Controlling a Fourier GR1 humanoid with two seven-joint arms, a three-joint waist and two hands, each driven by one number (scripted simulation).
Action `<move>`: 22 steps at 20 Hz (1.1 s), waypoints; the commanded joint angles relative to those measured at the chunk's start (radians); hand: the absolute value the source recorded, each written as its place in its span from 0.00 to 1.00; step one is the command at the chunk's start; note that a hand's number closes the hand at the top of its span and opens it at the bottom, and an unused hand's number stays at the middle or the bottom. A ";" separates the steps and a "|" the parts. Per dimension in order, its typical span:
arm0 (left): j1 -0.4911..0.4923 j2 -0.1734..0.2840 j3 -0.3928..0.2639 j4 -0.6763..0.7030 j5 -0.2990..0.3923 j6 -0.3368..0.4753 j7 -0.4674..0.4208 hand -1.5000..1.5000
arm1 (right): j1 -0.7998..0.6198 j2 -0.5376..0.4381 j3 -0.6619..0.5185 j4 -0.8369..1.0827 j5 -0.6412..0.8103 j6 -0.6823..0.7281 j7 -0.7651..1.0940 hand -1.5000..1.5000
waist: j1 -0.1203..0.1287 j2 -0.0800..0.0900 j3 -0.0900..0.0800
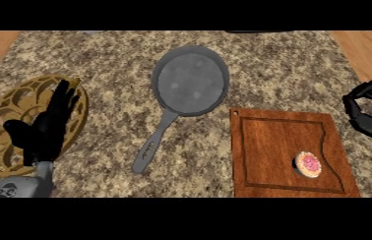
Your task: Pick the cupcake from the cutting board and place it in the pan
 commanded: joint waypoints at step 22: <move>-0.096 -0.060 0.020 -0.055 0.049 -0.059 0.124 0.50 | 0.301 -0.413 -0.157 -0.259 0.404 0.249 -0.071 0.00 | 0.061 0.021 -0.004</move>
